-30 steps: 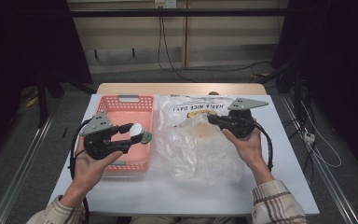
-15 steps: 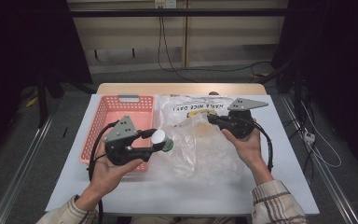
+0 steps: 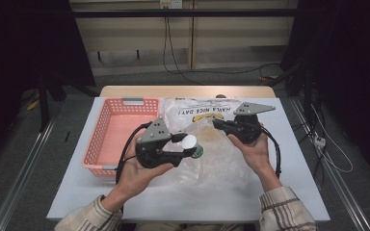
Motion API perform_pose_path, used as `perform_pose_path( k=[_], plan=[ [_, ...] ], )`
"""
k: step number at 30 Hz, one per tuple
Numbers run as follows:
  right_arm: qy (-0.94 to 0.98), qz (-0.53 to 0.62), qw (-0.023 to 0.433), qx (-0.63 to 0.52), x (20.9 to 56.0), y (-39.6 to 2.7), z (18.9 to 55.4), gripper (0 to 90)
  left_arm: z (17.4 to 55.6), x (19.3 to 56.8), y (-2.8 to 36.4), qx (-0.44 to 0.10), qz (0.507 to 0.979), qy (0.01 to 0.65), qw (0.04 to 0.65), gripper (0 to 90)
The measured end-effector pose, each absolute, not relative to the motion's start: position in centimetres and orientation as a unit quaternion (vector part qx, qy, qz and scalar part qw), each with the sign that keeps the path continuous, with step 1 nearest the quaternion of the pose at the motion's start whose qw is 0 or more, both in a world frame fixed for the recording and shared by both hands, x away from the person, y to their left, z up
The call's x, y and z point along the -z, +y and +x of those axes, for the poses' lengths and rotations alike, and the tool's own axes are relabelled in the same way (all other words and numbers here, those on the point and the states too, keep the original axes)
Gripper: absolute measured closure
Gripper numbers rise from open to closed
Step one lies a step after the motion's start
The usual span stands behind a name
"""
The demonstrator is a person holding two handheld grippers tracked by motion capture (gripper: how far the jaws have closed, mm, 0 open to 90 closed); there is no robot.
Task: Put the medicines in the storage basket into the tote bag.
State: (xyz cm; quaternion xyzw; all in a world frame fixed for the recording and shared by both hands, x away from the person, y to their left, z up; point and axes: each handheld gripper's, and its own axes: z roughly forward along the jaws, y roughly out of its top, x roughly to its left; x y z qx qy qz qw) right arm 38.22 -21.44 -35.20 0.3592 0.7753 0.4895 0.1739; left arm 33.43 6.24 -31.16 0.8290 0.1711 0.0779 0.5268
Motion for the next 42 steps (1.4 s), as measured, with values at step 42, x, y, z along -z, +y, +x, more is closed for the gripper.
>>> perform_pose_path(
  k=[42],
  plan=[
    [0.788, 0.361, 0.150, -0.476, 36.4, -21.4, 38.6, 90.0, 41.0, 43.0, -2.4, -0.058, 0.870, 0.258, 0.416, 50.3]
  ],
)
